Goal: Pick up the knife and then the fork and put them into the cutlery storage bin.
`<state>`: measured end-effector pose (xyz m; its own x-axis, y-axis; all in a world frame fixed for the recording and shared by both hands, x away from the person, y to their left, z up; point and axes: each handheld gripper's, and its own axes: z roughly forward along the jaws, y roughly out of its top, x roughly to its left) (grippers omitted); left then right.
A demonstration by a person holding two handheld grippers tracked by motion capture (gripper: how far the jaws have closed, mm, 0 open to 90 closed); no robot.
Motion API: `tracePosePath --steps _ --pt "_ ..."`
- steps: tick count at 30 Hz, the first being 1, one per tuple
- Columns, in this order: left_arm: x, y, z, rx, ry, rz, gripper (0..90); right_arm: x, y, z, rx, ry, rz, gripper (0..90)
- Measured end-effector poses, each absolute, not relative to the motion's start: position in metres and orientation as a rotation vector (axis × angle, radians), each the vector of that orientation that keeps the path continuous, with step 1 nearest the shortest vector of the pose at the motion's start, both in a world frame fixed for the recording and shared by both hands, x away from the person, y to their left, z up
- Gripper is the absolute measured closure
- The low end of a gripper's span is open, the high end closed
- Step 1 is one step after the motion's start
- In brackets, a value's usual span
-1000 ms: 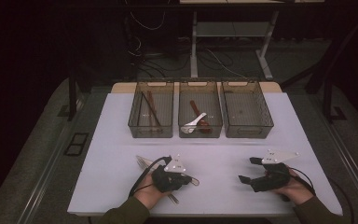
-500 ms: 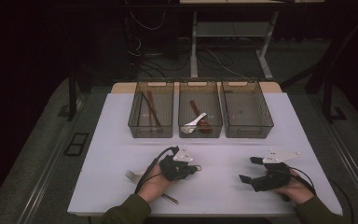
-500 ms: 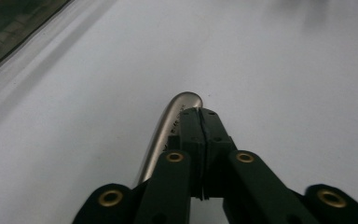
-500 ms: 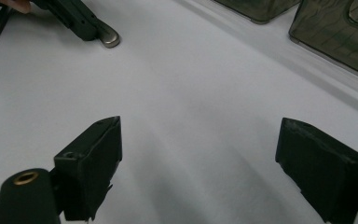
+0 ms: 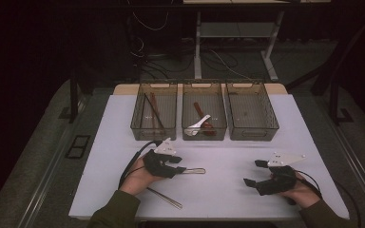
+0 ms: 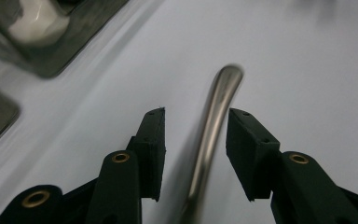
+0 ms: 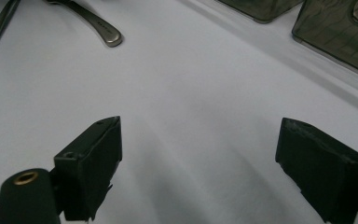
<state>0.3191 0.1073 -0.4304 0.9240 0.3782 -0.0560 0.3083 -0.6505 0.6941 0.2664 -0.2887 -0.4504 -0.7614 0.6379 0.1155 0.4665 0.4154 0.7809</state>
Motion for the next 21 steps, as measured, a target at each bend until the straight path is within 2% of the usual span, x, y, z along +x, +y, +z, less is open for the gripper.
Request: tracePosePath --steps 5,11,21 --pt "0.319 0.107 -0.439 2.364 0.437 0.067 59.7 0.266 -0.288 -0.45 0.963 2.47 1.274 14.4" --pt "0.32 0.105 -0.443 2.39 0.39 0.082 69.5 0.266 -0.288 -0.45 0.959 2.473 1.276 14.4" --pt "0.32 0.105 -0.445 2.388 0.288 0.077 77.0 0.265 -0.288 -0.45 0.942 2.48 1.279 14.3"
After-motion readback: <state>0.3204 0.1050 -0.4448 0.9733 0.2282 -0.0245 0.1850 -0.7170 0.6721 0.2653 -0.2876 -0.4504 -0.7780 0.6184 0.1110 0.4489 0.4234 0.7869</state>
